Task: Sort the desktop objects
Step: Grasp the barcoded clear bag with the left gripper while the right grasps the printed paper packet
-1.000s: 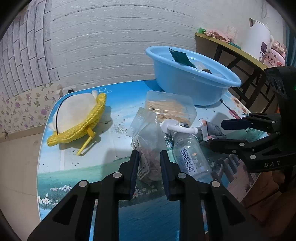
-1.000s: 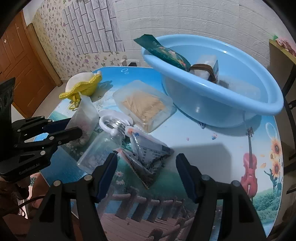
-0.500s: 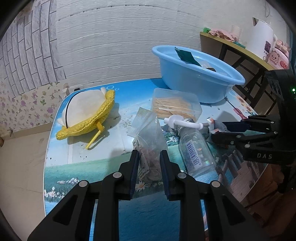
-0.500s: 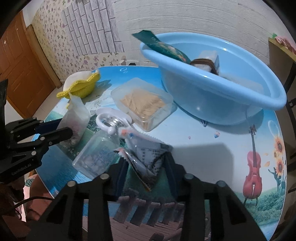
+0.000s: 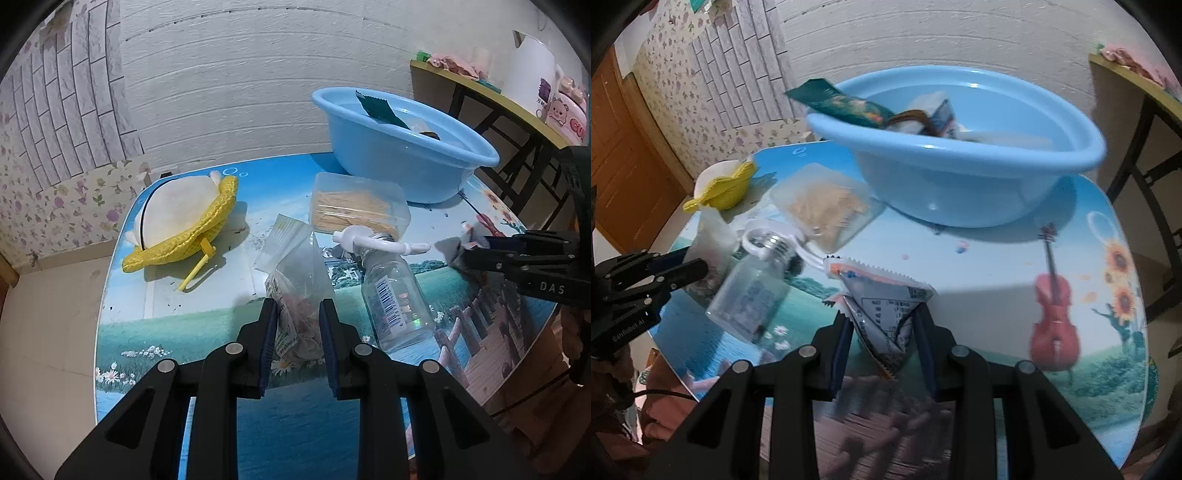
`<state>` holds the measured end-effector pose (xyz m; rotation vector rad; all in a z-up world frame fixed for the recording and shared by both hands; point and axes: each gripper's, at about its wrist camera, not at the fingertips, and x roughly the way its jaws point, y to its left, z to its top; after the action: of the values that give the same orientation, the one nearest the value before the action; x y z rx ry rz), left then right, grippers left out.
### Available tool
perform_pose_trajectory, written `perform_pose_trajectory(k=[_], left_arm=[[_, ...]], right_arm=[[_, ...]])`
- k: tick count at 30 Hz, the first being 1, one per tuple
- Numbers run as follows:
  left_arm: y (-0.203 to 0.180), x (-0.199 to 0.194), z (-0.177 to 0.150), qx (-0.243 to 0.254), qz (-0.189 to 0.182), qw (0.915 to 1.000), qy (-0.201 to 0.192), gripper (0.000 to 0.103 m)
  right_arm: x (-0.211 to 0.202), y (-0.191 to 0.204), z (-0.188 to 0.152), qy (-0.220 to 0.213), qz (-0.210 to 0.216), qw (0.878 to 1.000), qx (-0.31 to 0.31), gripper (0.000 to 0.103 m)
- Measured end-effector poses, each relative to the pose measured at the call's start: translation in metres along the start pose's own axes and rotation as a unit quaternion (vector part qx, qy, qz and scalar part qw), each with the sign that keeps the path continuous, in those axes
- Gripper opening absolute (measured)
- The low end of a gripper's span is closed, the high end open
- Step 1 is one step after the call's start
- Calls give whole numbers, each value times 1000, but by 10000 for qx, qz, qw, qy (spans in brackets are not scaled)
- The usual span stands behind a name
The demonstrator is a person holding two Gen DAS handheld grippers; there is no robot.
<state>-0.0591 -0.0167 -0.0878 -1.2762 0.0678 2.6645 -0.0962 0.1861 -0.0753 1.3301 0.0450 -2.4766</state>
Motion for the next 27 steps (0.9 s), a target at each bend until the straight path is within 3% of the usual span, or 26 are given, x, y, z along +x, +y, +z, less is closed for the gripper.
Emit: perform_pose_trajectory(k=[13,23,27], left_arm=[[-6,8,3,-8,152,9998,118,23],[-14,18,1,93,290,9994,157,32],[-12,21,0,16,278,9994,196,42]], right_arm=[[-5,-27,-9,-72,-232,9996,129,32],[-3,-30,-9,-88,-187,9998,14,35],[-1,-30,-7,-94,-163,9998,2,36]])
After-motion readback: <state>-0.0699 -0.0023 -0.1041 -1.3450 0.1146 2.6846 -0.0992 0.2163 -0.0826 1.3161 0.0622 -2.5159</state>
